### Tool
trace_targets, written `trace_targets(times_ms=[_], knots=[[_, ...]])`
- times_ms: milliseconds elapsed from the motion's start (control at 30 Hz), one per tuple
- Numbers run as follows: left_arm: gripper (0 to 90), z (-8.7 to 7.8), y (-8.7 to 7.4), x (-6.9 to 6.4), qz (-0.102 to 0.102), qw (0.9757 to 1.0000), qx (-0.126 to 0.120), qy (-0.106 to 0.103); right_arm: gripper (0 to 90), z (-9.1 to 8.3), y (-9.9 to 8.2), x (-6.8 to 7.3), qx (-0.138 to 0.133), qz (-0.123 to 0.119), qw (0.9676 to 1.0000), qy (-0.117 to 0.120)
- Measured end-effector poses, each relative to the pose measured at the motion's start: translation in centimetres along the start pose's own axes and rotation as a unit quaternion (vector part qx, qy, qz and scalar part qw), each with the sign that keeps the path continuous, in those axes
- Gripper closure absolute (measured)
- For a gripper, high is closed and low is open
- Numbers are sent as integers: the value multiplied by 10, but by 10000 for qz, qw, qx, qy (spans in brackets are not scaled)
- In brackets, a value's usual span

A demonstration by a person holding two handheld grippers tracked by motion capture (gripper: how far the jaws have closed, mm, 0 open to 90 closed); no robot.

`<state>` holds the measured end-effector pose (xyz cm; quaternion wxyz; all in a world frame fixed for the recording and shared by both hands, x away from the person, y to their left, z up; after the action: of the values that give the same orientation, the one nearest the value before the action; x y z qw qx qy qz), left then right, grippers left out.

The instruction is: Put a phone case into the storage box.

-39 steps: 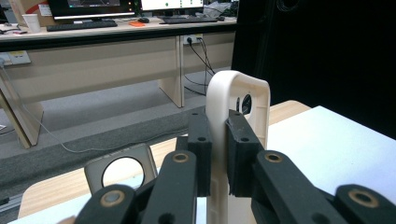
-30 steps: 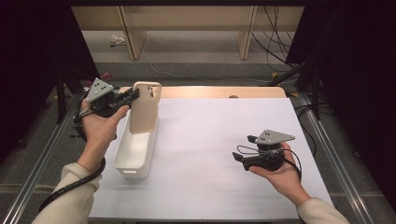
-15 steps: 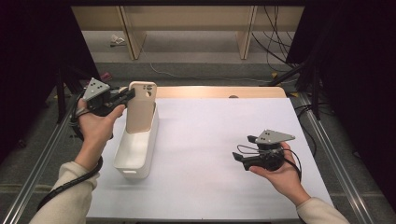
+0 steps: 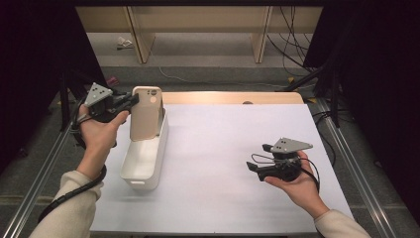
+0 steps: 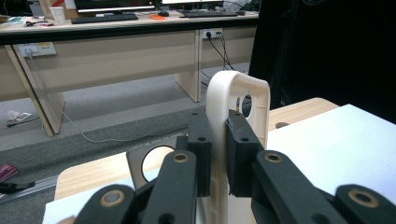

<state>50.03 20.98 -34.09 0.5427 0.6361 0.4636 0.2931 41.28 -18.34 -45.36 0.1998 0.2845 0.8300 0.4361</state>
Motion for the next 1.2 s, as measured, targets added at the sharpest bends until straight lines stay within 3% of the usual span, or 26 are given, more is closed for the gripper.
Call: trace_targets(times_ms=[1200], knots=[[817, 19, -11, 14, -2, 9999, 62, 123, 172, -1, 0, -1, -34, 25, 10000, 1]])
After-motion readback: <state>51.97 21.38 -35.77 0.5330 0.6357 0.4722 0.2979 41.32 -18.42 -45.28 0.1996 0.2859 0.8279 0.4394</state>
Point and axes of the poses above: each handheld gripper's, and its own axes: z roughly forward along the jaws, y roughly out of its top, x roughly to its left, the point moved 8 cm from there along z, roughly forward along the jaws, and after that the axes turned 5 degrees about -z, right-handed, at the moved point
